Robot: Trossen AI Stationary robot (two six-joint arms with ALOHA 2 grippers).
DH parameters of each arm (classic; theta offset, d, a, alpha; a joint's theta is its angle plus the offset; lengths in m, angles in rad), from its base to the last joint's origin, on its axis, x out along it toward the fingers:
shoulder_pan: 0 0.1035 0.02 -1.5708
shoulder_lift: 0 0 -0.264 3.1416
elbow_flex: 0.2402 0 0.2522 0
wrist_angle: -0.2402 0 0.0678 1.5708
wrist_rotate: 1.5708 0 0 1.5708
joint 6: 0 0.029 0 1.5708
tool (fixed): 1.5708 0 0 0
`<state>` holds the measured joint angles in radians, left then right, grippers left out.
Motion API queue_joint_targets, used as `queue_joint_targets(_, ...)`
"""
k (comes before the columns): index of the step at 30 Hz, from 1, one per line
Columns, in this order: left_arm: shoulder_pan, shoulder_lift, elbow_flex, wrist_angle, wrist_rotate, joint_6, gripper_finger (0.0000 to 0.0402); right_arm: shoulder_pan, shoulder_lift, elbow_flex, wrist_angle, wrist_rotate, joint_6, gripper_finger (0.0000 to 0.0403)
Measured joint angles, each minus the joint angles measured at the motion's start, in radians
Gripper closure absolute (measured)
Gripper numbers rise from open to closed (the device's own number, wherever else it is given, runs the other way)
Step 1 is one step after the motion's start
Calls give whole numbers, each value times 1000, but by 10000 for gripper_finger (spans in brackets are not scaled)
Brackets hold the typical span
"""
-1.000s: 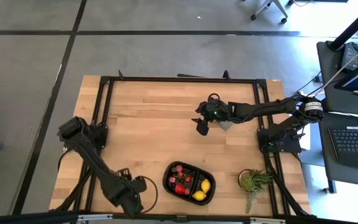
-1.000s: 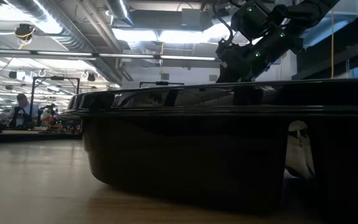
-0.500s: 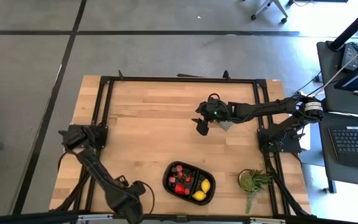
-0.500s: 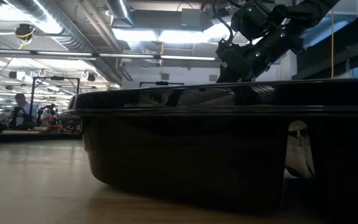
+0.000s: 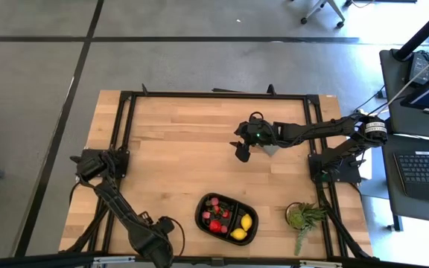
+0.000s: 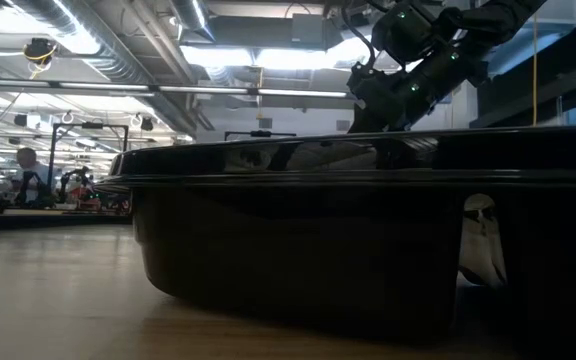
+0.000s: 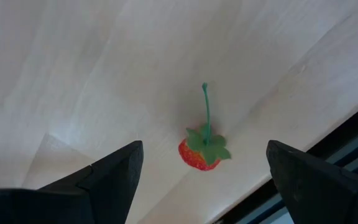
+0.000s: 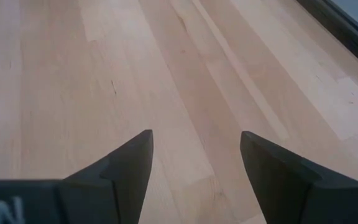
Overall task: Pick and placing Produce into tupperware
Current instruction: Put the strawberry into the black bin
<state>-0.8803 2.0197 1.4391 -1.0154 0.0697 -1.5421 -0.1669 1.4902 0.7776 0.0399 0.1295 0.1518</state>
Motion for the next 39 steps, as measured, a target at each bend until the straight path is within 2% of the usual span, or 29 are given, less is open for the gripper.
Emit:
queue_joint_targets(12, -21, 0, -3, 8, 19, 3, 71, 0, 0, 0, 0, 0, -3, 160)
queue_joint_targets(19, -19, 0, -63, 65, 42, 7, 71, 0, 0, 0, 0, 0, -4, 160)
queue_joint_targets(39, -18, -4, -88, 98, 19, 9, 71, 0, 0, 0, 0, 0, -4, 159)
